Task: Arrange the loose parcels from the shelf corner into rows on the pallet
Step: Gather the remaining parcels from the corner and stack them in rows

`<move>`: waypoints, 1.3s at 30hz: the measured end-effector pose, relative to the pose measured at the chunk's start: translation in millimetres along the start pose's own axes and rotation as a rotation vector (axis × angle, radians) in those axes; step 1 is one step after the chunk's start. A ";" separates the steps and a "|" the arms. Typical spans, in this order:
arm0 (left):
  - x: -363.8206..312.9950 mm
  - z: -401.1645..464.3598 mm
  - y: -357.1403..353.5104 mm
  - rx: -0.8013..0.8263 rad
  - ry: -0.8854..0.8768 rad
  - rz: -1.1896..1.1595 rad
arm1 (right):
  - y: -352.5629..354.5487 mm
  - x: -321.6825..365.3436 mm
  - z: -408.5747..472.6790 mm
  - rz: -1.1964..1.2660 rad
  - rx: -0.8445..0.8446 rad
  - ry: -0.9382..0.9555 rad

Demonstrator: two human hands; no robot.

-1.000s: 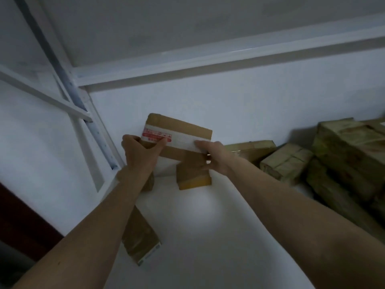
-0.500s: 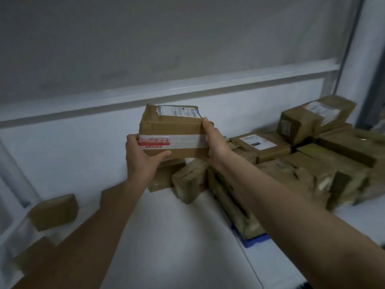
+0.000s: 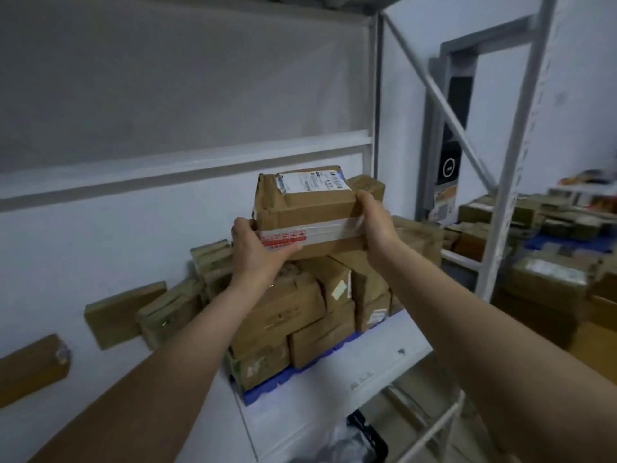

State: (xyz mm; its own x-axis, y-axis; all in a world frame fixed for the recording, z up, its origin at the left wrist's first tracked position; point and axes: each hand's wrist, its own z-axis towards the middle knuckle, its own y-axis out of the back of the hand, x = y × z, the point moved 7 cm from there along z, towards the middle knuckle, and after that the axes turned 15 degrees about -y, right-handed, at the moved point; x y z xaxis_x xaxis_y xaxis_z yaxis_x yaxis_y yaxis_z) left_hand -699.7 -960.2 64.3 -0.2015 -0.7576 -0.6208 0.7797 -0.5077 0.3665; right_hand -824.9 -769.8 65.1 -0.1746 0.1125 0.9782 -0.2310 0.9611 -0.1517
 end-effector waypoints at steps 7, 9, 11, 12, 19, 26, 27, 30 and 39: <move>-31.8 -11.7 -103.1 0.233 0.077 -0.062 | 99.2 -8.4 31.9 -0.027 -0.119 -0.045; -31.9 -9.5 -124.1 0.316 0.127 -0.040 | 114.0 -14.2 41.3 -0.011 -0.141 -0.063; -32.0 -4.8 -144.1 0.385 0.148 -0.009 | 126.7 -17.8 52.4 0.005 -0.163 -0.078; -32.8 -1.5 -154.3 0.408 0.151 -0.010 | 133.1 -18.2 58.6 0.008 -0.179 -0.085; -39.8 31.4 -238.0 0.602 0.115 -0.065 | 173.6 -4.8 117.7 0.006 -0.276 -0.115; -34.0 74.9 -292.4 0.650 0.014 0.052 | 185.8 13.6 189.8 -0.016 -0.292 -0.098; -30.6 77.8 -298.5 0.654 0.010 0.075 | 187.6 12.8 198.1 -0.025 -0.299 -0.101; -22.1 82.8 -313.7 0.670 -0.006 0.132 | 193.1 6.9 222.5 -0.038 -0.314 -0.105; -5.3 107.0 -308.5 0.464 0.180 0.135 | 192.7 4.7 268.1 -0.071 -0.297 -0.118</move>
State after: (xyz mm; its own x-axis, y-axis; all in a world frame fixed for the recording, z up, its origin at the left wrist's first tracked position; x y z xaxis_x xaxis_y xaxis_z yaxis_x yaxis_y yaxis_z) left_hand -1002.6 -843.4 28.7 0.0198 -0.7669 -0.6414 0.4386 -0.5699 0.6949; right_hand -1126.9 -651.8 2.4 -0.2815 0.0291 0.9591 0.0393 0.9991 -0.0188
